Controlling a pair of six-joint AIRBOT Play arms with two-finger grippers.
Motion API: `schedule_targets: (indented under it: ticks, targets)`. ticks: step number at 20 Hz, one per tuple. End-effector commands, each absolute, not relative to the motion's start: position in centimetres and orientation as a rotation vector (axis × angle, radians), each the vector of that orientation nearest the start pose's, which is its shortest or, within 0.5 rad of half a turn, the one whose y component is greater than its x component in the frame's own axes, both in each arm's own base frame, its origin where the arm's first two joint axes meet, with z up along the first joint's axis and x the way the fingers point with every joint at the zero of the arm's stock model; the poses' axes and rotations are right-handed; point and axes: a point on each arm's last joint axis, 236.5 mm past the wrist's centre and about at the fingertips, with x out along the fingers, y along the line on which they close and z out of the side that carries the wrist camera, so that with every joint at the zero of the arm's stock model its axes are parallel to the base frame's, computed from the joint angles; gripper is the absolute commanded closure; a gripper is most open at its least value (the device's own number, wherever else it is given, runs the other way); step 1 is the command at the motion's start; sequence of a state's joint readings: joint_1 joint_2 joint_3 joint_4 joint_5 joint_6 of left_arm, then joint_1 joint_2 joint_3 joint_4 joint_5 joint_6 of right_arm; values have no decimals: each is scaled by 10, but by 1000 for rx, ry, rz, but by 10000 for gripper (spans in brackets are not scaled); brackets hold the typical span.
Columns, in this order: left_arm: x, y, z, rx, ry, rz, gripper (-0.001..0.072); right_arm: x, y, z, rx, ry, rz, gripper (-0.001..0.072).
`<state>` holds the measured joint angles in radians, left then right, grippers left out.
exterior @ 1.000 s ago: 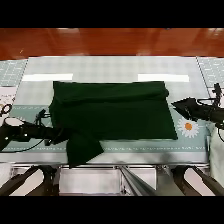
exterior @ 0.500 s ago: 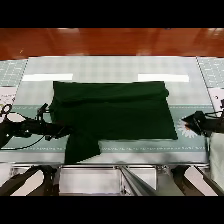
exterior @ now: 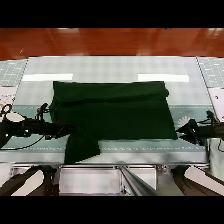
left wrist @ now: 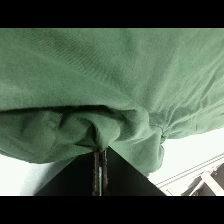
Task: Fold the shirts.
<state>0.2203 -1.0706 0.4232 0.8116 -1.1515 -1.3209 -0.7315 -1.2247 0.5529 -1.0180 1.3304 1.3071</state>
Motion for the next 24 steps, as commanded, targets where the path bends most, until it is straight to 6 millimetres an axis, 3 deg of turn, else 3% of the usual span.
schedule_targets:
  ticks: [1, 6, 7, 8, 12, 17, 20, 24]
  targets:
    - [212, -105, -89, -823, 1540, -260, 691, 201, 6, -107, 1037, 1640, 61, 298]
    - [213, -104, -90, -822, 1535, -256, 691, 228, 23, -110, 1001, 1572, 100, 326]
    - [213, -104, -90, -821, 1534, -256, 691, 229, 26, -108, 988, 1565, 139, 562]
    - [215, -103, -89, -819, 1529, -258, 691, 228, 27, -107, 969, 1563, 166, 687]
    - [235, -88, -75, -825, 1465, -250, 691, 224, 30, -103, 947, 1572, 215, 688]
    - [275, -52, -47, -789, 1331, -225, 691, 298, 25, -66, 929, 1333, 273, 687]
    - [312, -46, -36, -750, 1262, -213, 691, 343, 31, -49, 826, 1269, 306, 687]
    - [359, -49, -31, -713, 1242, -245, 691, 399, 22, -39, 824, 1203, 272, 687]
